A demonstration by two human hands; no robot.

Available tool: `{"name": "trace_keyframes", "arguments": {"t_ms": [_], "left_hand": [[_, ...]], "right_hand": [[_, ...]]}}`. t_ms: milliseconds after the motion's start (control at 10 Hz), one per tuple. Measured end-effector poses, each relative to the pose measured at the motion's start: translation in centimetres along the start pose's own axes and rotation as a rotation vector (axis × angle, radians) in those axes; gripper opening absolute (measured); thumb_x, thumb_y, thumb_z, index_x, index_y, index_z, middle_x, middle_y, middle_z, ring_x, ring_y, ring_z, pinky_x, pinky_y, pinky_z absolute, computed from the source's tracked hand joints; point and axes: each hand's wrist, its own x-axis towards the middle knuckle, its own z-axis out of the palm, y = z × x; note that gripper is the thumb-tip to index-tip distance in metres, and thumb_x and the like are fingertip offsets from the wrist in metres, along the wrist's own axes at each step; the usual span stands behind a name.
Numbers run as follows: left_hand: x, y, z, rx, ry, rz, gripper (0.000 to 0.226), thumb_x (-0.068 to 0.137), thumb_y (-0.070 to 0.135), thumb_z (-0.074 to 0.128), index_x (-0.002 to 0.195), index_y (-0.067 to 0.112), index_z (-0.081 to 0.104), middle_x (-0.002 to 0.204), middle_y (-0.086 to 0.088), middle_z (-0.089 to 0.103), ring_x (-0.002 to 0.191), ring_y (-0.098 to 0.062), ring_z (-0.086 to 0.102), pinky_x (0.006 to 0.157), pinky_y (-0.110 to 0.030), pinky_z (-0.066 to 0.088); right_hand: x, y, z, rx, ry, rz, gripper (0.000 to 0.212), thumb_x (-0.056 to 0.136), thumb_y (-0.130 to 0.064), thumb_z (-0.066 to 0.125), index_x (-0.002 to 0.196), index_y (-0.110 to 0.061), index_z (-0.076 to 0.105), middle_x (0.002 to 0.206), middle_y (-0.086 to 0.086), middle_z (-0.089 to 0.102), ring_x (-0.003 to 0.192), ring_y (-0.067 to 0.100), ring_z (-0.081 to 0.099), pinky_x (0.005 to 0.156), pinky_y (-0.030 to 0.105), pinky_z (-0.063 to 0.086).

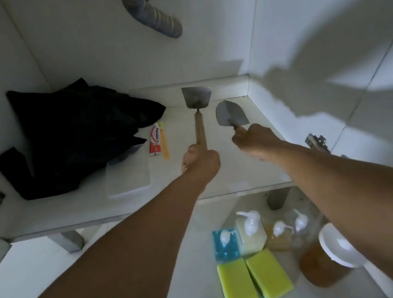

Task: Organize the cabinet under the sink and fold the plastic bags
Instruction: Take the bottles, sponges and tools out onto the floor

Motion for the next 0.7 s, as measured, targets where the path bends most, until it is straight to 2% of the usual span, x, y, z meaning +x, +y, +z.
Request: {"name": "trace_keyframes", "arguments": {"t_ms": [100,200,300,400,500,600,700], "left_hand": [[-3.1,-1.7,0.9,0.016,0.074,0.035,0.040,0.095,0.023,0.046,0.125,-0.004,0.049,0.126,-0.025,0.054,0.116,-0.042,0.054,0.099,-0.052,0.045],[-6.5,-3.4,1.6,-0.034,0.141,0.000,0.049,0.097,0.041,0.046,0.124,0.001,0.050,0.123,-0.021,0.058,0.114,-0.037,0.059,0.096,-0.049,0.050],[-10.0,-4.5,1.9,-0.028,0.206,-0.040,0.050,0.097,0.046,0.042,0.122,0.004,0.050,0.121,-0.019,0.061,0.111,-0.033,0.061,0.093,-0.047,0.053],[-13.2,-5.7,1.7,-0.020,0.241,-0.020,0.048,0.098,0.045,0.040,0.119,0.004,0.052,0.117,-0.019,0.062,0.106,-0.034,0.063,0.088,-0.045,0.055],[-16.3,-7.3,0.9,-0.049,0.254,-0.020,0.045,0.098,0.044,0.040,0.117,0.005,0.052,0.114,-0.018,0.063,0.097,-0.032,0.064,0.075,-0.040,0.054],[-19.1,-9.3,-0.2,-0.082,0.236,-0.042,0.046,0.097,0.043,0.040,0.117,0.004,0.053,0.111,-0.018,0.063,0.096,-0.035,0.064,0.070,-0.040,0.054],[-22.0,-11.3,-1.9,-0.085,0.198,-0.047,0.035,0.099,0.036,0.040,0.103,0.004,0.053,0.086,-0.011,0.055,0.065,-0.020,0.052,0.050,-0.030,0.041]], "right_hand": [[-1.5,1.6,0.3,-0.013,0.007,-0.090,0.039,0.099,-0.029,0.035,0.136,-0.023,0.046,0.094,0.011,0.052,0.081,0.026,0.049,0.065,0.030,0.040],[-5.3,3.7,0.5,-0.013,0.009,-0.142,0.036,0.101,-0.029,0.032,0.132,-0.022,0.049,0.101,0.014,0.053,0.087,0.028,0.051,0.073,0.034,0.041],[-7.5,4.3,0.5,-0.044,-0.004,-0.142,0.043,0.102,-0.023,0.029,0.140,-0.009,0.042,0.120,0.022,0.054,0.107,0.038,0.054,0.084,0.036,0.042],[-10.3,4.7,1.0,-0.056,-0.010,-0.181,0.044,0.103,-0.026,0.029,0.143,-0.010,0.039,0.128,0.021,0.050,0.114,0.037,0.052,0.092,0.038,0.042],[-13.3,4.7,1.7,-0.015,-0.013,-0.172,0.046,0.104,-0.030,0.028,0.141,-0.005,0.040,0.131,0.020,0.050,0.118,0.037,0.051,0.098,0.039,0.043],[-15.9,4.7,3.2,-0.025,-0.029,-0.208,0.046,0.103,-0.031,0.027,0.140,-0.004,0.038,0.135,0.020,0.044,0.121,0.038,0.049,0.102,0.042,0.041],[-17.8,4.6,5.1,-0.037,-0.048,-0.257,0.043,0.102,-0.029,0.027,0.137,-0.007,0.040,0.131,0.020,0.045,0.120,0.040,0.049,0.098,0.041,0.040]]}}
